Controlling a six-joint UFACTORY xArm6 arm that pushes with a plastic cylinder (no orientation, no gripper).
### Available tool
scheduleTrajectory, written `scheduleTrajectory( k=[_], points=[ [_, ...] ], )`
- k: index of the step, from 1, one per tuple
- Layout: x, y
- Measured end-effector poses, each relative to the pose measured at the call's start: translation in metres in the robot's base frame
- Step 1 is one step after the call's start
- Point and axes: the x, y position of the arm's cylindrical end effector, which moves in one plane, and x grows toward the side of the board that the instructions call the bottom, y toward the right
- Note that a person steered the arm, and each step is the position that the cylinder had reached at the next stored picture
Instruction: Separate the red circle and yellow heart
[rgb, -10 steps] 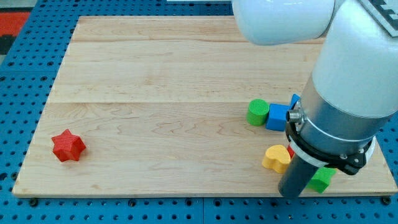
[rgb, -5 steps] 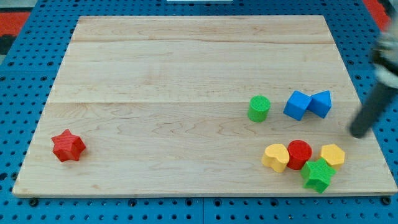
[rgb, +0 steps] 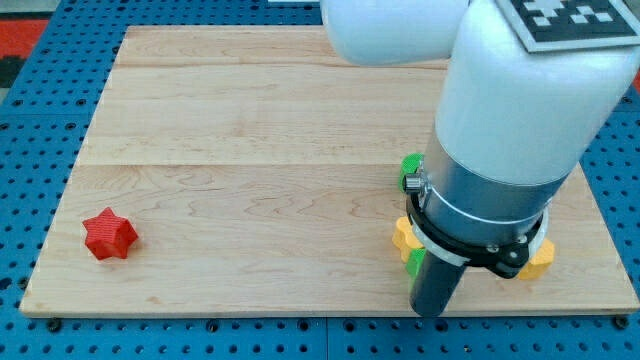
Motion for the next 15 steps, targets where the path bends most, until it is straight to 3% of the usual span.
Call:
scheduleTrajectory(
  k=[1,3,4,5,6,7,9,10,11,13,14,15],
  points=[
    [0.003,0.051],
    [-0.046,0.117],
    [-0.08,0.096],
    [-0.085,0.066],
    [-0.051,0.115],
    [-0.049,0.064],
    [-0.096,-0.016],
    [-0.102,0.011],
    [-0.129,-0.026],
    [-0.147,-0.181],
    [-0.145,-0.231],
    [-0.148,-0.138]
  ],
)
